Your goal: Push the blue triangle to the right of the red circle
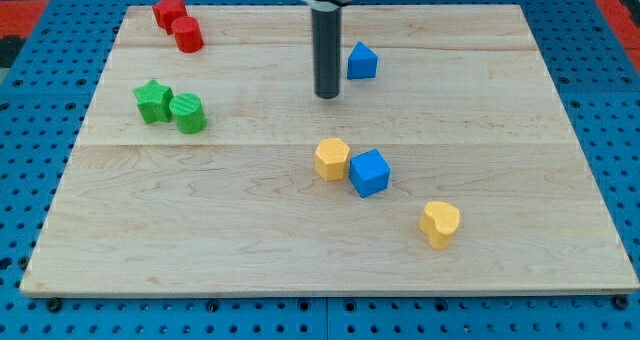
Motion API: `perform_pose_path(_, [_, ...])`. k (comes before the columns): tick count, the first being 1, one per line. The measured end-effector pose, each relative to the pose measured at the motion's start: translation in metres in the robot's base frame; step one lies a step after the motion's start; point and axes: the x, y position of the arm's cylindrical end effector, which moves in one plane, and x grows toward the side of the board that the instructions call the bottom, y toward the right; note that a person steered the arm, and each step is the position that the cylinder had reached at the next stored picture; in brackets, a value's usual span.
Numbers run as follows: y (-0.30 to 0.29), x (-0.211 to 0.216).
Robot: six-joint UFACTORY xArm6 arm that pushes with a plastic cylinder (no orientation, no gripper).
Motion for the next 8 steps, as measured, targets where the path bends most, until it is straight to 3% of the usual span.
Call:
perform_pose_path(1, [0.064,-0.038])
perform_pose_path(2, [0.050,-0.051])
perform_pose_path(4, [-0.101,-0.076])
perform_pose_path(5, [-0.073,-0.058])
perform_pose_path(6, [-0.049,-0.076])
perform_pose_path(7, [-0.078,-0.101])
perform_pose_path(8, [-0.169,-0.075])
